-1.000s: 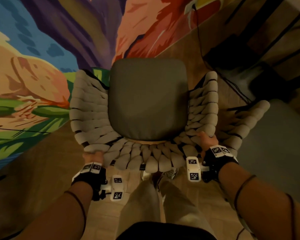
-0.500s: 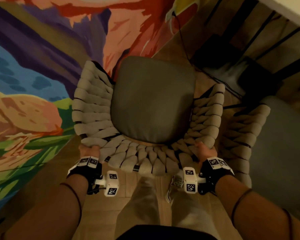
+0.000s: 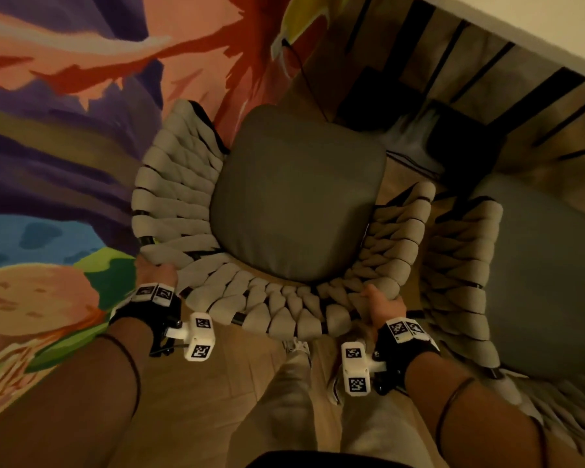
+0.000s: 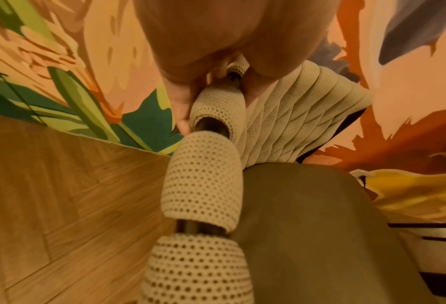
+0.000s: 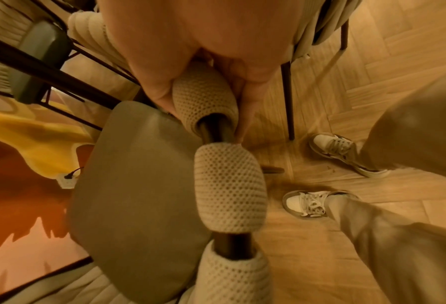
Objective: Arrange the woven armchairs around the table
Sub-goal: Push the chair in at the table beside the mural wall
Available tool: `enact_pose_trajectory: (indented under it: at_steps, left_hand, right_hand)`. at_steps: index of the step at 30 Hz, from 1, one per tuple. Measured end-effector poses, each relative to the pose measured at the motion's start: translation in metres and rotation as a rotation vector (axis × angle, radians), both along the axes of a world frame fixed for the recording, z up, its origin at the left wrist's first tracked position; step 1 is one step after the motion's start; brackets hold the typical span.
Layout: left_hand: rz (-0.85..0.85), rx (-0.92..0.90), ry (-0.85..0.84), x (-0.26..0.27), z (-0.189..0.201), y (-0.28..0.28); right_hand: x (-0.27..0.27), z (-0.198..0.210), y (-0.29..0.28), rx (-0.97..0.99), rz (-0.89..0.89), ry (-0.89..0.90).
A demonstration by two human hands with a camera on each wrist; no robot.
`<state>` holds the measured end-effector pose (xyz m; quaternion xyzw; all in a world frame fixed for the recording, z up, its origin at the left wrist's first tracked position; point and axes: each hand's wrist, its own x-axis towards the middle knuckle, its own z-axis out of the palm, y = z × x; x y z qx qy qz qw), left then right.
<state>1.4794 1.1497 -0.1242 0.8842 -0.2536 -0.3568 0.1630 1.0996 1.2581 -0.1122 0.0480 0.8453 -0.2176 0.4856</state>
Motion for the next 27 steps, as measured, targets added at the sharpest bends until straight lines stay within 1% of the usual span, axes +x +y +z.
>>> enact_pose_trajectory:
  at_steps: [1, 3, 6, 8, 12, 15, 17, 20, 21, 24, 26, 27]
  left_hand:
    - [-0.036, 0.002, -0.002, -0.001, -0.002, -0.009]
    - [-0.062, 0.04, 0.0, -0.013, 0.008, -0.029]
    - [-0.131, 0.062, -0.053, -0.022, 0.016, -0.054]
    - [-0.149, 0.072, -0.056, -0.023, 0.014, -0.071]
    - [-0.184, 0.032, -0.063, -0.026, 0.016, -0.094]
    - [-0.132, -0.06, -0.003, -0.03, 0.02, -0.086]
    - [-0.051, -0.121, 0.061, -0.032, 0.02, -0.072]
    - [0.129, -0.118, 0.107, -0.031, 0.006, -0.051]
    - [0.138, -0.098, 0.115, -0.035, 0.006, -0.045]
    - [0.066, -0.082, 0.091, -0.05, 0.01, -0.031]
    - [0.052, -0.061, 0.079, -0.054, 0.009, -0.03]
    - [0.056, -0.042, 0.07, -0.051, 0.003, -0.031]
  right_hand:
    - [-0.002, -0.001, 0.0, 0.003, -0.003, -0.012]
    - [-0.005, 0.001, -0.002, 0.012, -0.014, -0.041]
    - [-0.006, 0.0, -0.005, 0.005, -0.05, -0.073]
    - [-0.005, -0.002, -0.008, -0.013, -0.085, -0.093]
    - [-0.003, -0.003, -0.016, -0.039, -0.143, -0.14]
    - [-0.003, -0.003, -0.016, -0.071, -0.192, -0.159]
    - [-0.006, -0.002, -0.013, -0.11, -0.209, -0.109]
    - [-0.015, 0.004, -0.011, -0.177, -0.238, 0.009]
    - [-0.019, 0.006, -0.013, -0.196, -0.244, 0.052]
    - [-0.031, 0.009, -0.023, -0.255, -0.204, 0.16]
    - [-0.035, 0.006, -0.028, -0.268, -0.159, 0.193]
    - [-0.036, 0.005, -0.029, -0.273, -0.146, 0.201]
